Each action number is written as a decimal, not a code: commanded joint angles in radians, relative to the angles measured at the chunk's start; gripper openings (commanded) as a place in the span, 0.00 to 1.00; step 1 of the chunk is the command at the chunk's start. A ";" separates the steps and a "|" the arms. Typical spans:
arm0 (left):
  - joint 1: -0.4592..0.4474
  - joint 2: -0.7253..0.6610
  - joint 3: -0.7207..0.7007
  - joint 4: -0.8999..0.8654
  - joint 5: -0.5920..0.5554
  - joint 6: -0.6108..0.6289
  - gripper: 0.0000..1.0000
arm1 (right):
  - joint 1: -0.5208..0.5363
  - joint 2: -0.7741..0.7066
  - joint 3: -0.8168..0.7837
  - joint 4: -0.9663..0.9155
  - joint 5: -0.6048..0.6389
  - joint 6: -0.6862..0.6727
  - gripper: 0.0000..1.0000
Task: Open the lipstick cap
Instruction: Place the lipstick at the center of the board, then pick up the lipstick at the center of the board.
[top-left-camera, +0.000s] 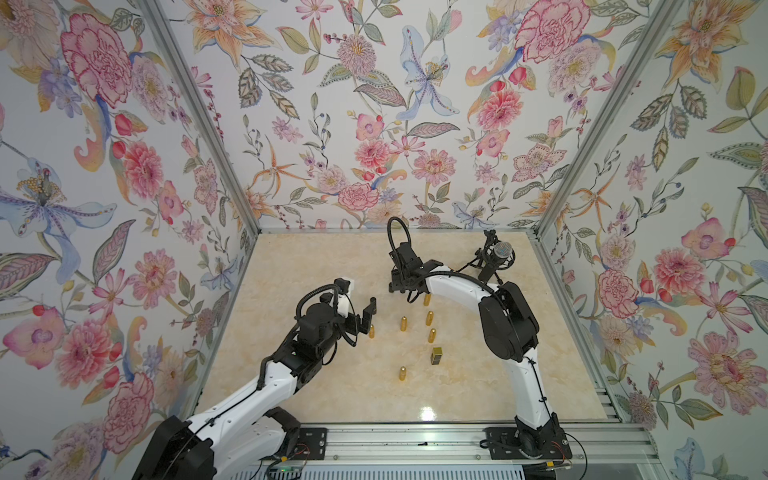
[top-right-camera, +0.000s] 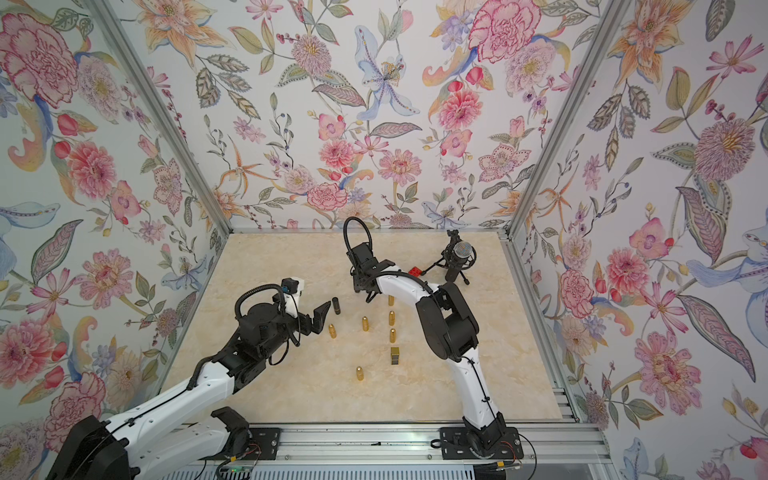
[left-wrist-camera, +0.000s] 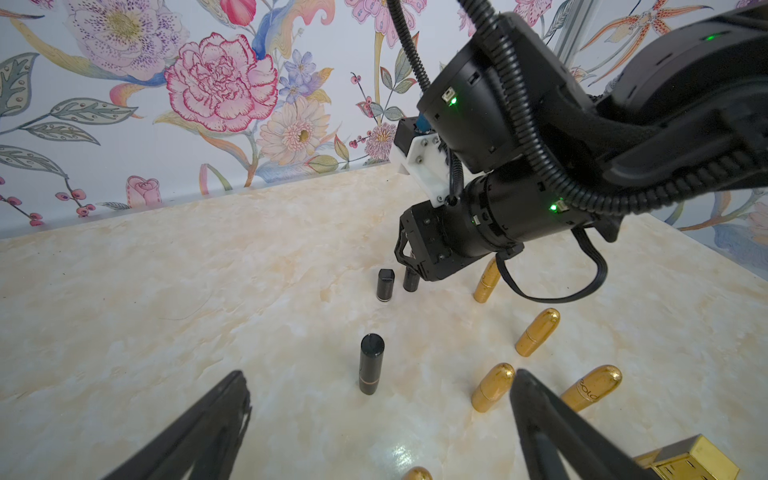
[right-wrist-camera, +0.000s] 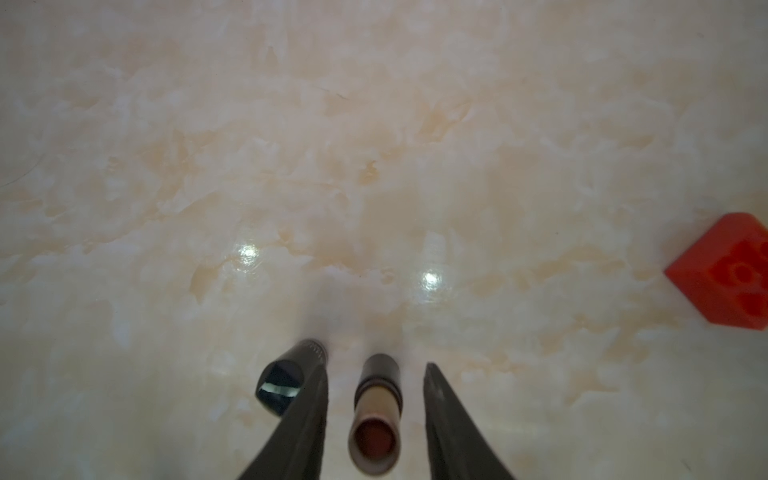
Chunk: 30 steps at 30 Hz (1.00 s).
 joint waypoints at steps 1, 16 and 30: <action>0.013 -0.004 0.023 0.000 0.026 0.022 0.99 | -0.011 -0.133 -0.049 0.003 0.023 0.005 0.42; -0.014 0.105 0.098 0.024 0.115 0.048 0.99 | -0.136 -0.348 -0.289 -0.120 -0.114 0.043 0.47; -0.062 0.151 0.122 0.028 0.098 0.075 0.99 | -0.106 -0.241 -0.277 -0.130 -0.125 0.045 0.44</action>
